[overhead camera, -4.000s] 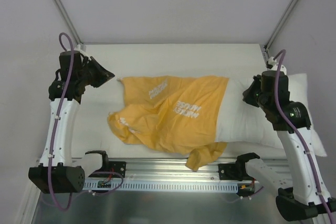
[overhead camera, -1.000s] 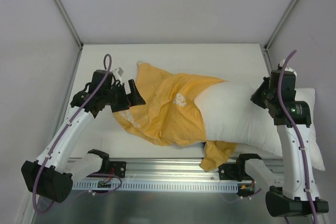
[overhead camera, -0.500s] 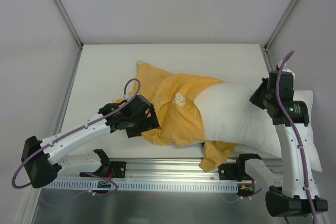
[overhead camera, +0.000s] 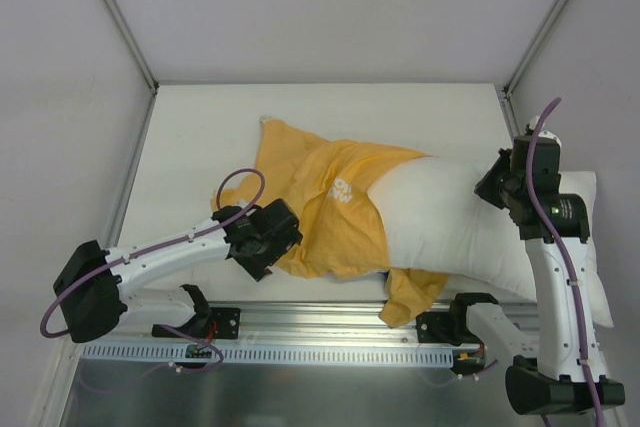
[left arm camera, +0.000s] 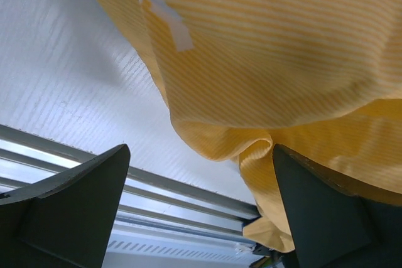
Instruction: Remove the pillowcase from the pillow
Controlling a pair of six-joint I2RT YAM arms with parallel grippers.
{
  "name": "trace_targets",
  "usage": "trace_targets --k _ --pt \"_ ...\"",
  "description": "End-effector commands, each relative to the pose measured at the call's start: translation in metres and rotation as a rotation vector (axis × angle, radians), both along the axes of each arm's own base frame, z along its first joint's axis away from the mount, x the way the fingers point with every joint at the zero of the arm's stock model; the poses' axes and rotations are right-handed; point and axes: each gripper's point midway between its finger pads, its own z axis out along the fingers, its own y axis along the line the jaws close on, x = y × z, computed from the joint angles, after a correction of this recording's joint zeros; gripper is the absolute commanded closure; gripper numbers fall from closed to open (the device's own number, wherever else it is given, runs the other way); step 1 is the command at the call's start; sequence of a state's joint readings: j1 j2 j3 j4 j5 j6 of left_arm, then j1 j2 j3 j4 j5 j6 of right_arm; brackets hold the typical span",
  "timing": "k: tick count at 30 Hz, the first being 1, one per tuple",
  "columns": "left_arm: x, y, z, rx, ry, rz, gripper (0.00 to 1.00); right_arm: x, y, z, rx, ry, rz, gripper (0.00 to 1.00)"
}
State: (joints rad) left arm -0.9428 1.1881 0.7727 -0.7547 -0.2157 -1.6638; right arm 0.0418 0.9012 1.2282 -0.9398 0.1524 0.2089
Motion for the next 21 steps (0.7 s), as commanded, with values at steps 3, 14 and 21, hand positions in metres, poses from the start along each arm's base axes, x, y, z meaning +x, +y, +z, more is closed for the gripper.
trace_targets --k 3,14,21 --pt "0.013 -0.012 -0.010 -0.021 -0.011 0.088 0.01 0.012 0.008 0.027 0.050 -0.142 0.014 0.99" --pt "0.020 -0.049 -0.037 -0.037 0.083 0.065 0.13 0.003 0.006 0.030 0.038 -0.149 0.011 0.99" --pt "0.047 -0.016 -0.025 -0.041 0.022 0.084 1.00 0.000 0.001 0.030 0.011 -0.141 0.007 0.99"
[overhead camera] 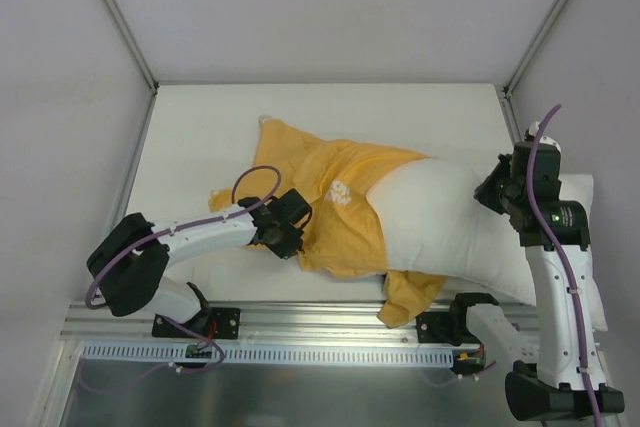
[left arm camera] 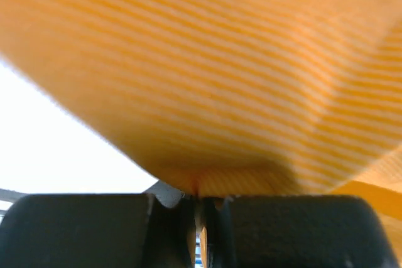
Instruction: Remove the pillowcase from the pillow
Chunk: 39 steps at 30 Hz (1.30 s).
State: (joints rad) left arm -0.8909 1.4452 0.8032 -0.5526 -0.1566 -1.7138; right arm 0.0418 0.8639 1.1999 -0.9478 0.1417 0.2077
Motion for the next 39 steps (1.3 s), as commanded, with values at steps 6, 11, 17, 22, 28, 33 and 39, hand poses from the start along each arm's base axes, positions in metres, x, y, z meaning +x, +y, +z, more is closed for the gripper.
trace_targets --k 6,11,17,22,28,33,39 --pt "0.060 0.065 0.056 -0.048 -0.181 -0.003 1.00 0.009 0.001 0.034 0.011 -0.141 -0.003 0.99" --pt "0.082 0.113 0.118 -0.124 -0.406 0.146 1.00 0.007 -0.005 0.024 -0.014 -0.121 -0.021 0.99" --pt "0.099 0.172 0.202 -0.032 -0.669 0.224 1.00 -0.006 -0.012 -0.003 -0.058 -0.049 -0.024 0.99" --pt "0.114 0.211 0.248 -0.008 -0.732 0.282 1.00 -0.019 -0.018 -0.020 -0.082 -0.006 -0.045 0.99" --pt "0.130 0.270 0.293 -0.032 -0.788 0.378 1.00 -0.017 -0.033 0.003 -0.128 -0.040 -0.090 0.99" --pt "0.149 0.300 0.322 0.016 -0.809 0.400 1.00 -0.016 -0.044 0.025 -0.143 -0.089 -0.138 0.99" --pt "0.155 0.317 0.343 0.096 -0.831 0.420 1.00 -0.014 -0.052 0.048 -0.148 -0.149 -0.198 0.99"
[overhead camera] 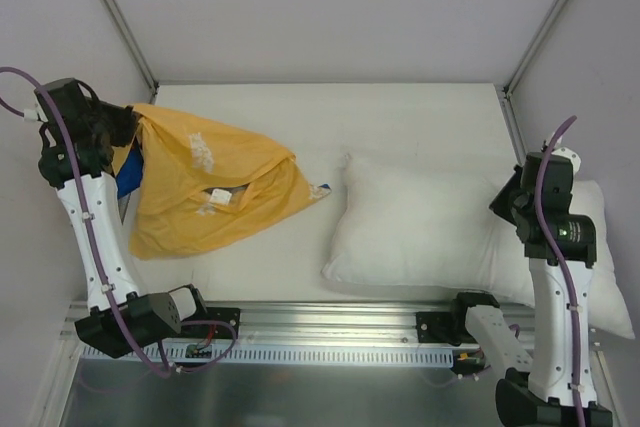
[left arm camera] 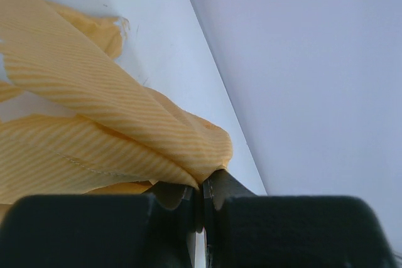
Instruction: Remove the pillowcase from the pillow
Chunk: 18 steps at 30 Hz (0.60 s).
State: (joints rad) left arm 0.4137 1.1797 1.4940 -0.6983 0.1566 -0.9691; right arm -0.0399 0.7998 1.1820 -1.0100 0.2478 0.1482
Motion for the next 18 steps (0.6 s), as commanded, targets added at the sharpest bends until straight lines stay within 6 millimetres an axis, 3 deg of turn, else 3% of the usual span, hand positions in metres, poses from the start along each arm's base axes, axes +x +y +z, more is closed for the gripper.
trace_targets --k 1,3,6,9,11,13,14,15,16,18 --pt "-0.006 0.012 0.025 0.089 -0.029 0.039 1.00 0.013 -0.015 0.060 -0.043 -0.202 -0.074 0.99" --pt "-0.005 0.016 0.027 0.101 -0.031 0.055 1.00 0.019 -0.014 0.068 -0.031 -0.227 -0.079 0.99" --pt "0.005 0.007 0.020 0.075 -0.016 -0.021 1.00 0.040 -0.007 0.079 0.029 -0.275 -0.072 0.99" --pt "0.019 -0.012 0.004 0.054 0.014 -0.177 1.00 0.082 0.001 0.085 0.120 -0.320 -0.080 0.99" --pt "0.024 -0.019 -0.002 0.082 0.033 -0.233 1.00 0.100 0.002 0.096 0.146 -0.345 -0.091 0.99" --pt "0.026 -0.023 -0.012 0.123 0.059 -0.280 0.93 0.119 0.006 0.102 0.175 -0.348 -0.083 0.99" --pt "0.025 -0.027 -0.015 0.138 0.069 -0.294 0.89 0.132 0.006 0.096 0.185 -0.323 -0.088 0.99" --pt "0.024 -0.030 -0.019 0.148 0.079 -0.305 0.82 0.139 0.006 0.102 0.184 -0.330 -0.085 0.99" --pt "0.023 -0.031 -0.021 0.170 0.084 -0.319 0.55 0.144 0.005 0.098 0.179 -0.317 -0.091 0.99" --pt "0.020 -0.040 -0.021 0.206 0.087 -0.351 0.20 0.156 0.004 0.081 0.155 -0.257 -0.076 0.97"
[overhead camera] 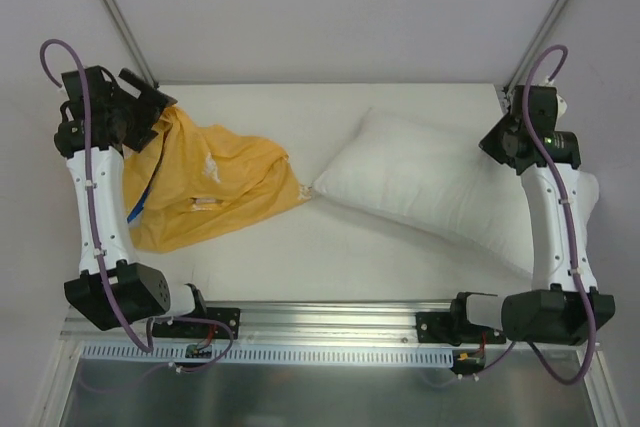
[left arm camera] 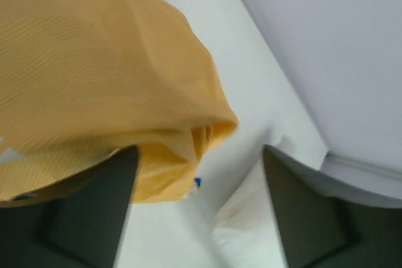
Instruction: Remove the pillowcase from the pillow
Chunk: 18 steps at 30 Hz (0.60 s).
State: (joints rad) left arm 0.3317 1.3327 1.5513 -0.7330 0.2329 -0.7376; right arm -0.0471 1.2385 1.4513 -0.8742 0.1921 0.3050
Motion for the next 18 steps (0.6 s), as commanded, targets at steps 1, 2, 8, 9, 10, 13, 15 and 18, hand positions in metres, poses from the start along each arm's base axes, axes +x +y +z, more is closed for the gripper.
trace_targets --k 1,2,8,9,10,13,15,18 --pt "-0.010 -0.017 0.017 0.095 -0.056 -0.106 0.02 0.039 -0.002 0.052 0.001 -0.210 0.000 0.87" --pt "-0.012 -0.021 0.020 0.108 -0.061 -0.120 0.01 0.039 0.002 0.046 0.003 -0.188 0.027 0.57" --pt "-0.024 -0.044 0.032 0.248 -0.071 -0.212 0.01 0.006 0.016 0.022 0.016 -0.167 0.095 0.04" --pt "-0.027 -0.052 0.027 0.282 -0.053 -0.237 0.01 -0.004 0.017 0.017 0.014 -0.158 0.107 0.04" --pt "-0.029 -0.057 0.025 0.310 -0.046 -0.251 0.01 -0.010 0.018 0.013 0.010 -0.144 0.118 0.04" --pt "-0.041 -0.078 0.013 0.394 -0.024 -0.333 0.01 -0.031 0.020 0.006 -0.031 -0.101 0.165 0.04" --pt "-0.050 -0.081 0.000 0.430 0.002 -0.347 0.01 -0.043 0.021 -0.002 -0.062 -0.071 0.189 0.04" --pt "-0.070 -0.104 -0.016 0.456 0.006 -0.430 0.01 -0.070 0.033 -0.010 -0.140 -0.057 0.293 0.04"
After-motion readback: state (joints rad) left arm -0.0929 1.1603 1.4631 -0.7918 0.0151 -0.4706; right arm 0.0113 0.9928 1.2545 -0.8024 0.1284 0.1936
